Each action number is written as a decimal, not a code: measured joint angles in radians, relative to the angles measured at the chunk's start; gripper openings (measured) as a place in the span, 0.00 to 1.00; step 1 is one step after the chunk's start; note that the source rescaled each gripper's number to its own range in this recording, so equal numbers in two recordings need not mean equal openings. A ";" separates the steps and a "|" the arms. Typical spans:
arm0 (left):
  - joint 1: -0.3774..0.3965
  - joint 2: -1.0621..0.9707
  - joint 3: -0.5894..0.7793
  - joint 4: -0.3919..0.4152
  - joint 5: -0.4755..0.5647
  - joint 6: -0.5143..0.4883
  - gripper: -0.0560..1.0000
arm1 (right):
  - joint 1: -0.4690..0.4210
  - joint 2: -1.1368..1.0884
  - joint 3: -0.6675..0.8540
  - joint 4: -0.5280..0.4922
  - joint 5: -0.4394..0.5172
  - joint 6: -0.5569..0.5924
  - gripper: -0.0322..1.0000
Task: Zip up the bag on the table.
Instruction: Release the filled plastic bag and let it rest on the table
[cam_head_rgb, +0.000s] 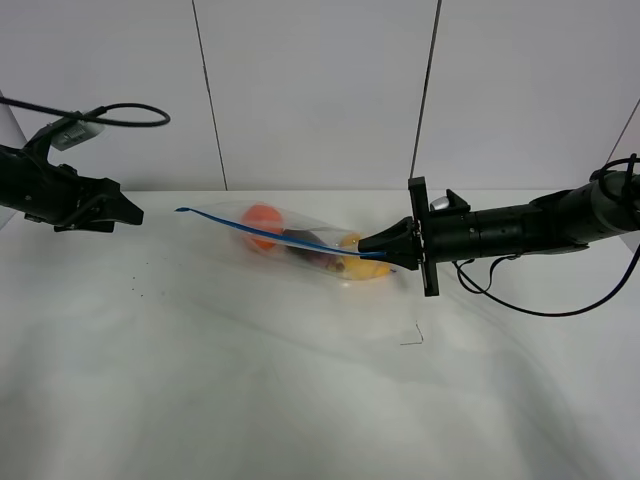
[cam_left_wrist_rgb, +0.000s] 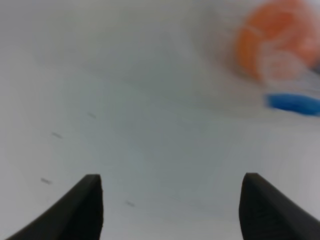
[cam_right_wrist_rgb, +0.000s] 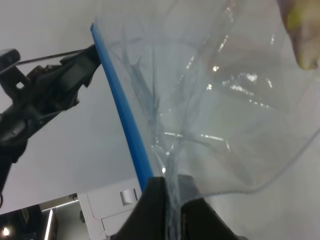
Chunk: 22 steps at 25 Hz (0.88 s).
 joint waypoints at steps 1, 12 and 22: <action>-0.001 0.000 -0.021 0.065 0.053 -0.062 0.75 | 0.000 0.000 0.000 0.000 0.000 0.000 0.03; -0.212 -0.005 -0.124 0.852 0.250 -0.785 0.75 | 0.000 0.000 0.000 -0.002 0.000 -0.003 0.03; -0.229 -0.005 -0.127 0.863 0.328 -0.821 0.99 | 0.000 0.000 0.000 -0.003 0.000 -0.014 0.03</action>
